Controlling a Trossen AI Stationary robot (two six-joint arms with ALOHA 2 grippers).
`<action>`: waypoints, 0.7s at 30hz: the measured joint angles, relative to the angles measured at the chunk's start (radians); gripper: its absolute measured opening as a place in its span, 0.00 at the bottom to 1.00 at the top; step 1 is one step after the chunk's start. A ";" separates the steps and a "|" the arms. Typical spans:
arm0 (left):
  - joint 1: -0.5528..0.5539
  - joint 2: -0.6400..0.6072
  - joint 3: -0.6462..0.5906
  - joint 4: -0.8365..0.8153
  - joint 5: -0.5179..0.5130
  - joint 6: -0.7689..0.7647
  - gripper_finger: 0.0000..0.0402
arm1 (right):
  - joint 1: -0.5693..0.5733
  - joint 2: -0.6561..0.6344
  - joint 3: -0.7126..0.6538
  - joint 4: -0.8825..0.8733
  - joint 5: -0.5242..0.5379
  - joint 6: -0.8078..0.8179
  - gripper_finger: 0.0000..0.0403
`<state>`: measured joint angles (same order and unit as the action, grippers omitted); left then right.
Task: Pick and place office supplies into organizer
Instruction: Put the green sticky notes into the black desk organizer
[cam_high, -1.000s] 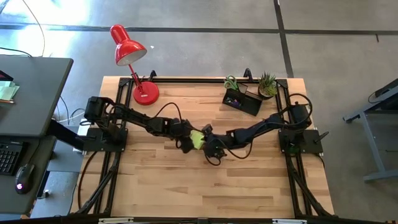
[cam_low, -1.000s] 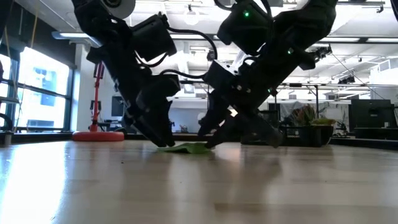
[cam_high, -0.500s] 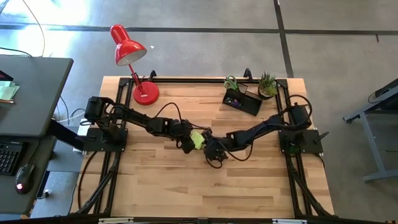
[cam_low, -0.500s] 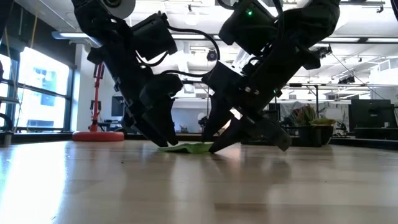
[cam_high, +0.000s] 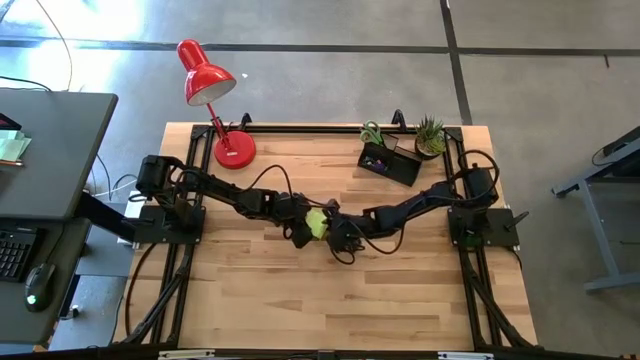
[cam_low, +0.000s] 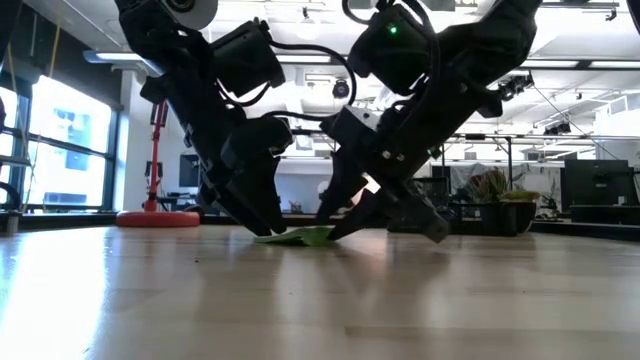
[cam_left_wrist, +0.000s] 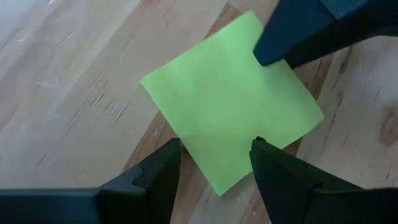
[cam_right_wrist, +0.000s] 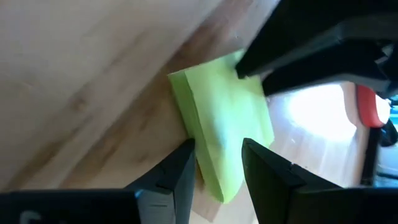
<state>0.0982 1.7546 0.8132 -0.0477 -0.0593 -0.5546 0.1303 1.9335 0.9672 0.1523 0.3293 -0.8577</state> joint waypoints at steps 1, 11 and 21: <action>0.000 0.000 0.000 0.000 0.000 0.000 0.46 | 0.000 0.000 0.000 0.004 0.013 -0.003 0.31; 0.000 0.000 0.000 0.000 0.000 0.000 0.46 | 0.001 0.000 -0.001 0.051 0.099 -0.034 0.31; 0.000 0.000 0.001 0.000 -0.001 -0.055 0.46 | 0.079 -0.022 -0.001 -0.072 0.270 0.076 0.31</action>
<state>0.0982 1.7546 0.8139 -0.0475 -0.0603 -0.6100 0.2091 1.9114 0.9665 0.0800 0.5997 -0.7820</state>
